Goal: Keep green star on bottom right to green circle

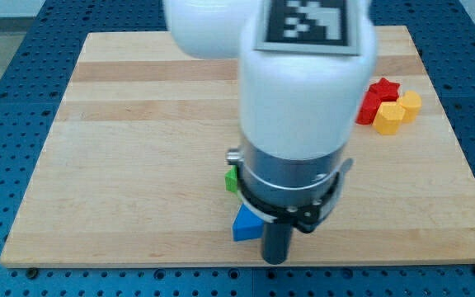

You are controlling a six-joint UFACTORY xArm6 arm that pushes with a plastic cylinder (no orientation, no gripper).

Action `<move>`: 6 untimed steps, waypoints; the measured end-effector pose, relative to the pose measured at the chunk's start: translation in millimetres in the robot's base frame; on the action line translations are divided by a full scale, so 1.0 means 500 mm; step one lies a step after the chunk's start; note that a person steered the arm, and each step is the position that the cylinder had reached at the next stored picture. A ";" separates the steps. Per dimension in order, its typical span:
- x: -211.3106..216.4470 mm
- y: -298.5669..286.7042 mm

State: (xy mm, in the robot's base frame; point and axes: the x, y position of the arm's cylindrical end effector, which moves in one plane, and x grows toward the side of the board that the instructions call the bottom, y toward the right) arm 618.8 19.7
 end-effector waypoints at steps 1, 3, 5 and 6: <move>0.000 -0.064; -0.025 -0.096; -0.083 -0.088; -0.124 -0.074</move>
State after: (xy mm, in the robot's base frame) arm 556.8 -17.1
